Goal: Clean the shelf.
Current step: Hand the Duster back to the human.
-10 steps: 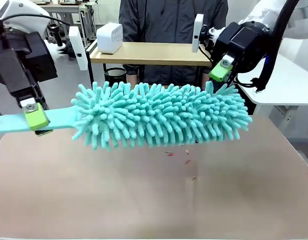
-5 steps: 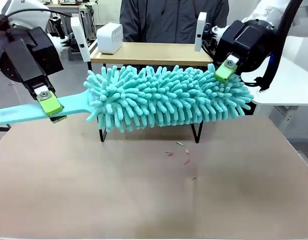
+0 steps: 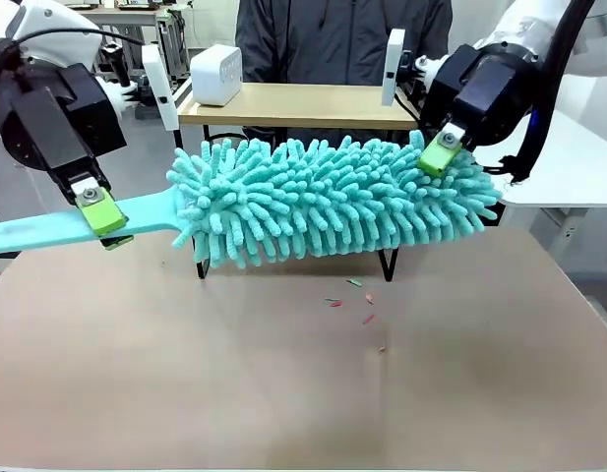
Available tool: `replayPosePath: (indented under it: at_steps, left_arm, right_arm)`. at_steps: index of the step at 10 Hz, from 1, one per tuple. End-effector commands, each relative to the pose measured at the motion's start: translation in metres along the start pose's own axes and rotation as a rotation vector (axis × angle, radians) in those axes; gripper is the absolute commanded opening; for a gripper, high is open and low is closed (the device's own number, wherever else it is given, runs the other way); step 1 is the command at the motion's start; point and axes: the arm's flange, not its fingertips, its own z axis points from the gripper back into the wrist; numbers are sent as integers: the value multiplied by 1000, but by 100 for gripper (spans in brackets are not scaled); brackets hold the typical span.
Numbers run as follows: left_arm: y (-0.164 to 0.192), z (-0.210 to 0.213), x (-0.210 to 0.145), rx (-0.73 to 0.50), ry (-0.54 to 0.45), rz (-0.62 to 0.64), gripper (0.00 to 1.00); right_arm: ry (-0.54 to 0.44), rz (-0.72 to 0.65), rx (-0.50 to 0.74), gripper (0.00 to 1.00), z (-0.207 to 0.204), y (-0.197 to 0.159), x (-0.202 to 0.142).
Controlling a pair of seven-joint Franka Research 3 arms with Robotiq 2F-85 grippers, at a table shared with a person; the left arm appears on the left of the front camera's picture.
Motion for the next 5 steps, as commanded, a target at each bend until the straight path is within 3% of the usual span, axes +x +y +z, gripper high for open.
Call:
replayPosePath:
  at_steps: [1,2,3,5]
  left_arm:
    - [-3,-3,2,-13,-33,5,12]
    - [-2,-3,2,-11,-33,12,12]
    - [-2,-2,2,-6,-33,15,12]
    - [-2,-2,2,-5,-29,23,12]
  right_arm:
    - [21,31,13,0,-2,-2,-4]
    - [13,23,11,0,-1,-3,-4]
    - [11,23,12,15,0,-4,-4]
    - [-2,18,3,0,1,-4,-5]
